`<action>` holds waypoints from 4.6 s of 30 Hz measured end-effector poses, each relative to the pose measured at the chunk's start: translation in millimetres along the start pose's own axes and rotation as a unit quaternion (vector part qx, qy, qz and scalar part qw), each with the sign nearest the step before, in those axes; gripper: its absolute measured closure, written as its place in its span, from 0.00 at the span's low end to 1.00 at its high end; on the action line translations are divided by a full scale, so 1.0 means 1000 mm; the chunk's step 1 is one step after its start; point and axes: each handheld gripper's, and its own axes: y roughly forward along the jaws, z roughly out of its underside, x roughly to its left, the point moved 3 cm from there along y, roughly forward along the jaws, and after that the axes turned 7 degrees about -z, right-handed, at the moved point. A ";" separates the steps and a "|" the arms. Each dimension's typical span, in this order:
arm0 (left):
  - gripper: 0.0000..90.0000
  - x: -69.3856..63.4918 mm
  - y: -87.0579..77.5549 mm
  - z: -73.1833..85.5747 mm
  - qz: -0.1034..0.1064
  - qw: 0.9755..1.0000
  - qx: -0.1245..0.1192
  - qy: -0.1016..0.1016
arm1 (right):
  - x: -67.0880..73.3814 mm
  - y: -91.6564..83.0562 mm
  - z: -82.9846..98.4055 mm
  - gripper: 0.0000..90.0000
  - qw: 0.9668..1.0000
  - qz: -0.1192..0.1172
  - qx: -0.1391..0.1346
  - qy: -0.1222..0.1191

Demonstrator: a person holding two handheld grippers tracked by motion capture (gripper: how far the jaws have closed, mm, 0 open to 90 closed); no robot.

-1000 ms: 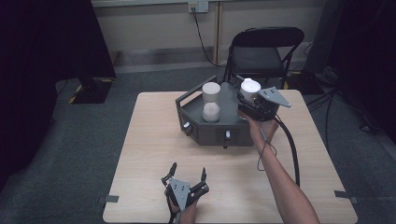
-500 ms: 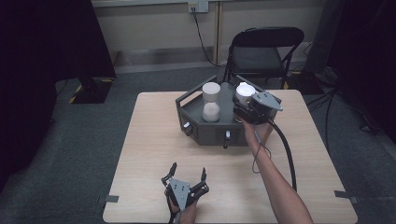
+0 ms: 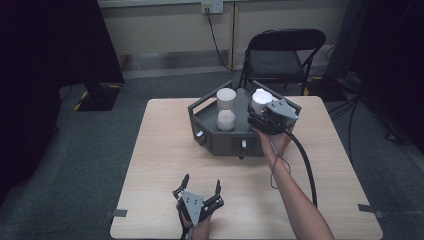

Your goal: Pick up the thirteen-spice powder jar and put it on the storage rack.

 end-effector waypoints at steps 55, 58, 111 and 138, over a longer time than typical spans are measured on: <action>0.02 0.000 0.000 0.000 0.000 1.000 0.000 0.000 | -0.008 -0.059 0.018 0.00 0.997 -0.003 -0.072 0.016; 0.02 0.000 0.000 0.000 0.000 1.000 0.000 0.000 | -0.009 -0.066 0.024 0.00 0.997 -0.003 -0.074 0.015; 0.02 0.000 0.000 0.000 -0.002 1.000 0.000 0.000 | 0.023 -0.183 0.163 0.00 0.994 0.068 -0.080 0.019; 0.02 -0.001 0.000 0.000 -0.005 1.000 0.000 0.000 | 0.041 -0.183 0.184 0.00 0.990 0.109 -0.086 0.005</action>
